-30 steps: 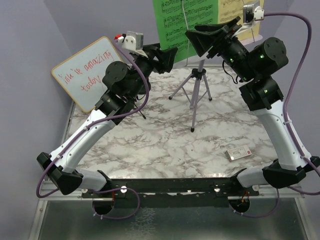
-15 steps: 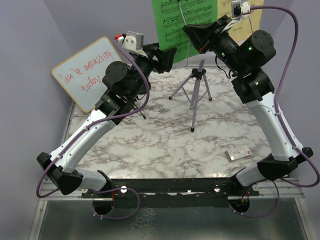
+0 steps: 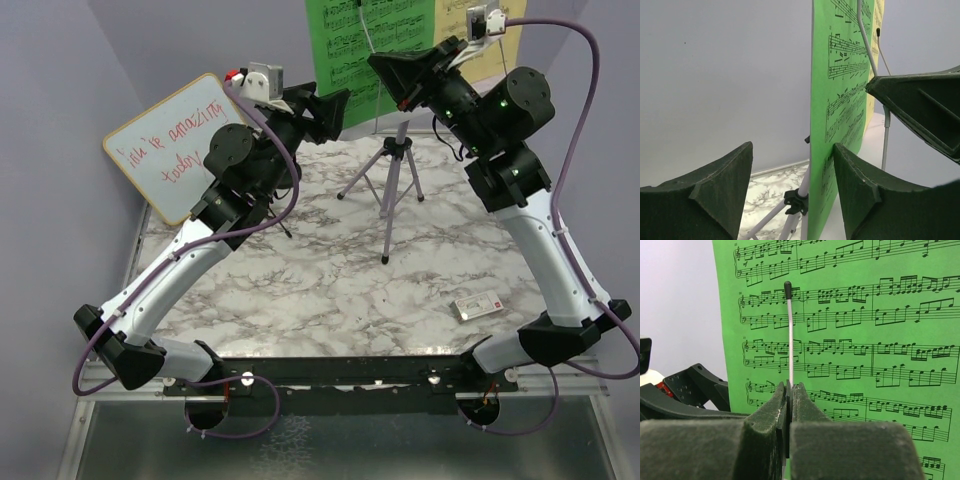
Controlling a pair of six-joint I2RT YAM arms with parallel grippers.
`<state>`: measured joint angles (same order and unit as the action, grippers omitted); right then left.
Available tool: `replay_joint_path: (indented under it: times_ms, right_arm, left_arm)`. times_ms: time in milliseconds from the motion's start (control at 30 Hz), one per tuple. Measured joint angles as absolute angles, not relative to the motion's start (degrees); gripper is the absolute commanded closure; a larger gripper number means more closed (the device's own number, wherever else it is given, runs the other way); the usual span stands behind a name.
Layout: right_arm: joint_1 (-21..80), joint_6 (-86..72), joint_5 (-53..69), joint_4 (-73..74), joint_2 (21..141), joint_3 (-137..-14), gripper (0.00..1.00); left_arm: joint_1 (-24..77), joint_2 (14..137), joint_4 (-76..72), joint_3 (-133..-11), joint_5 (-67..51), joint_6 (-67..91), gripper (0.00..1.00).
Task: Pack up the instrument practice props
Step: Pick up the sheet music from the music stand.
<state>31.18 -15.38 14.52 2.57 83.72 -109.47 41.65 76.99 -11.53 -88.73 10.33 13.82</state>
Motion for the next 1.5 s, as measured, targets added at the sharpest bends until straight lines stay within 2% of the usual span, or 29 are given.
replay_joint_path:
  times_ms: [300,633,833,933,1067,1100,1167,1367,1500]
  right_arm:
    - [31.18,-15.35,14.41,0.49,82.61,-107.18,1.00]
    - [31.18,-15.31,14.22,0.01,82.61,-106.91,1.00]
    - [31.18,-15.07,14.06,-0.16,82.61,-106.91,1.00]
    - [31.18,-15.05,14.02,-0.21,82.50,-106.87,0.99]
    - [31.18,-14.98,14.00,-0.16,82.37,-106.85,1.00]
    - [31.18,-14.98,14.00,-0.19,82.37,-106.83,1.00]
    - [31.18,-14.98,13.98,-0.19,82.32,-106.76,1.00]
    - [31.18,-14.98,14.00,-0.25,82.17,-106.56,1.00]
    - [31.18,-14.98,14.04,-0.84,81.78,-105.84,1.00]
  left_arm:
    - [42.24,74.96,-14.57,-84.88,12.62,13.04,0.52]
    - [42.41,72.05,-15.18,-82.21,13.80,12.21,0.58]
    - [42.39,69.56,-15.22,-80.73,14.61,11.77,0.69]
    - [42.22,68.88,-15.20,-80.51,14.70,11.73,0.78]
    - [42.11,67.88,-15.20,-79.70,14.68,11.90,0.80]
    - [42.11,67.59,-15.18,-79.46,14.68,11.99,0.77]
    - [42.11,66.89,-15.22,-78.96,14.52,12.19,0.55]
    - [42.00,65.52,-15.31,-78.83,11.53,13.08,0.34]
    - [42.00,65.04,-14.79,-79.00,8.62,12.78,0.29]
